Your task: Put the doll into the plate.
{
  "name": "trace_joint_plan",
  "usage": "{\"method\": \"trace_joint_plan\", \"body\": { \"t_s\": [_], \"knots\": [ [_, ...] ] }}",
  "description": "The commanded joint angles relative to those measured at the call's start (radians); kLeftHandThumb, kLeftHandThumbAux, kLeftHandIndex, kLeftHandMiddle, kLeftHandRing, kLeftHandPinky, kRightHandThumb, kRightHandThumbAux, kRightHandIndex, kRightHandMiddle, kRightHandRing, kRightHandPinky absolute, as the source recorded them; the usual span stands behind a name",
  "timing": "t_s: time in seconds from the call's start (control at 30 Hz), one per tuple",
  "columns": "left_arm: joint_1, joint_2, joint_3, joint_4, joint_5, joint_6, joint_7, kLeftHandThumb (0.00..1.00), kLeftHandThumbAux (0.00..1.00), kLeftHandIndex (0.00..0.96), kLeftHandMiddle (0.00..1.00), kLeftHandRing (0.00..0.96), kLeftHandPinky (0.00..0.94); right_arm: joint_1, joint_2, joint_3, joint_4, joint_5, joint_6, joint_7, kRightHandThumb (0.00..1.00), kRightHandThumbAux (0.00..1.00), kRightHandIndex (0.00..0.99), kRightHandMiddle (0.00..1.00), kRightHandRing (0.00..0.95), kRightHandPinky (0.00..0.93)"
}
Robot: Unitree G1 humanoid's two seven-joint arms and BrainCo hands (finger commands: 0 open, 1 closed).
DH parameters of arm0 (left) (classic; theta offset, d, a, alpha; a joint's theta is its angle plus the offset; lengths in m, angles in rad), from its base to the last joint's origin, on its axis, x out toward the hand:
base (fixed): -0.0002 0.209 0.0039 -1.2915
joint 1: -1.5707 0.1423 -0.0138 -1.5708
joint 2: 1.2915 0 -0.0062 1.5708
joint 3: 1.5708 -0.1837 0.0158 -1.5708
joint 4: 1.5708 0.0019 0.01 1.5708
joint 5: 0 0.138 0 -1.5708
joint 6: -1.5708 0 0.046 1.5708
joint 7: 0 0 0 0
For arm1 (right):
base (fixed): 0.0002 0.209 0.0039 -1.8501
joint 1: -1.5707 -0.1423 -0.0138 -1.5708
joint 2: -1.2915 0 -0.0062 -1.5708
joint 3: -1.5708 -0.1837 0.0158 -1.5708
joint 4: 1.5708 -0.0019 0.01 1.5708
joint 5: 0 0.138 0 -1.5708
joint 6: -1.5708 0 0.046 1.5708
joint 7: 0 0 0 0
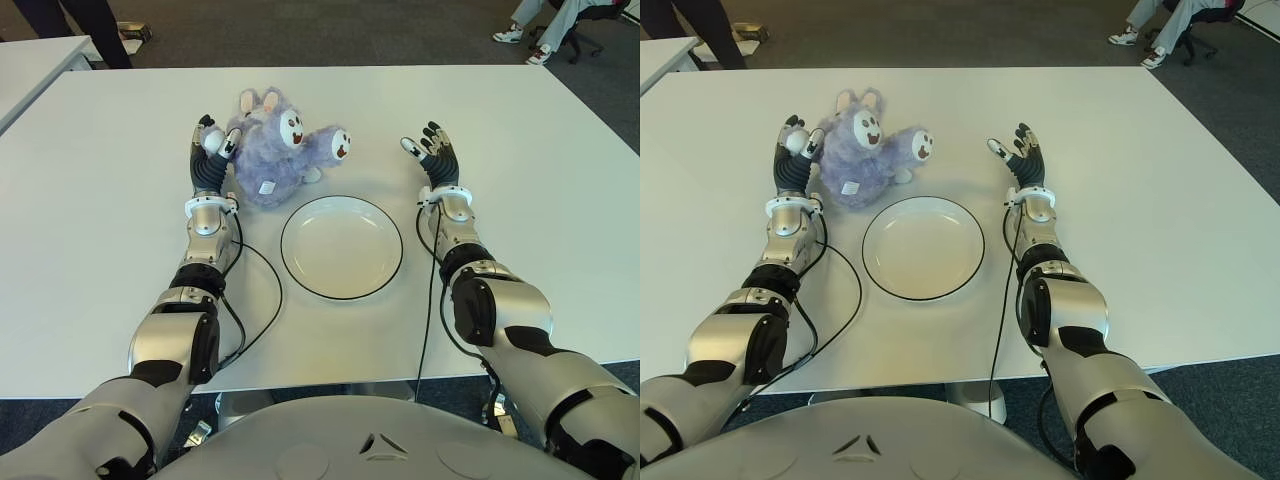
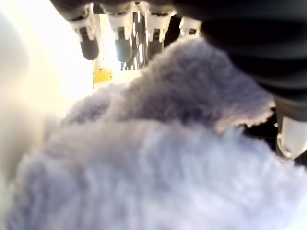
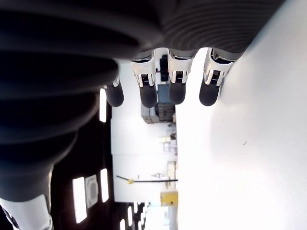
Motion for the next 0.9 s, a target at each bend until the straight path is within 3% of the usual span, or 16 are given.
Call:
{"method": "trace_joint_plan", "body": {
  "t_s": [0.03,0.9],
  "knots": [
    [0.115,-0.039,-0.018,0.063,0.023,-0.002,0.01,0.0,0.473,0.0,0.085,0.07,0.034,0.08,0.023,0.0,0.047,0.003,0.041,0.004,0.049,0.69,0.018,0.031,0.029,0.04],
    [0.124,-0.045,-0.017,0.058,0.022,0.001,0.018,0.0,0.482,0.0,0.087,0.074,0.037,0.085,0.024,-0.002,0.047,0.004,0.04,0.005,0.046,0.683,0.021,0.031,0.027,0.04]
  ]
}}
